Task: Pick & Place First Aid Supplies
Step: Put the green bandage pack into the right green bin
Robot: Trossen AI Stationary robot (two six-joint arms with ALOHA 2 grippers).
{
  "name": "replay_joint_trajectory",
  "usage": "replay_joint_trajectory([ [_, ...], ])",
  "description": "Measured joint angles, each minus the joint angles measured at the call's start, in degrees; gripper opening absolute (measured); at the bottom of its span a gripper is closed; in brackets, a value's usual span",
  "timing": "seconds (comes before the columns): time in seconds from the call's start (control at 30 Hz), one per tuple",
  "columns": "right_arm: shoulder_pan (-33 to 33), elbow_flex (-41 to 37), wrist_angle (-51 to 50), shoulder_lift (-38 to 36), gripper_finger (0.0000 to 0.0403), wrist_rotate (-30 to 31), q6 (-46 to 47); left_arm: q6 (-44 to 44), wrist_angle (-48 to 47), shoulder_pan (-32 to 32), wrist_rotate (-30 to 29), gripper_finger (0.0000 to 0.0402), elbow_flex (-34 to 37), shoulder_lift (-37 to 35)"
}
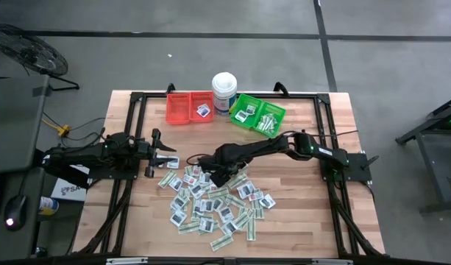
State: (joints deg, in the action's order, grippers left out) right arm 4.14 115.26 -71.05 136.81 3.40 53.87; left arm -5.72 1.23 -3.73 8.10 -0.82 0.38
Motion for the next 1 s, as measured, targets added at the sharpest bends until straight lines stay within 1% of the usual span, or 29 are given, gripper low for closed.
replay_joint_trajectory([
  [0.1, 0.04, 0.00, -0.20, 0.00, 0.0212, 0.75, -0.13, 0.00, 0.00, 0.00, -0.02, 0.0140, 0.00, 0.02],
  [0.47, 0.34, 0.02, -1.22, 0.12, 0.0212, 0.30, -0.56, 0.00, 0.00, -0.01, -0.09, 0.0140, 0.00, 0.01],
  [0.8, 0.42, 0.02, -2.06, 0.13, 0.0211, 1.13, -0.50, 0.00, 0.00, -0.01, -0.12, 0.0140, 0.00, 0.02],
  [1.0, 0.39, 0.27, -0.49, 1.57, 0.0211, -1.36, -0.53, 0.00, 0.00, -0.01, -0.17, 0.0140, 0.00, 0.02],
])
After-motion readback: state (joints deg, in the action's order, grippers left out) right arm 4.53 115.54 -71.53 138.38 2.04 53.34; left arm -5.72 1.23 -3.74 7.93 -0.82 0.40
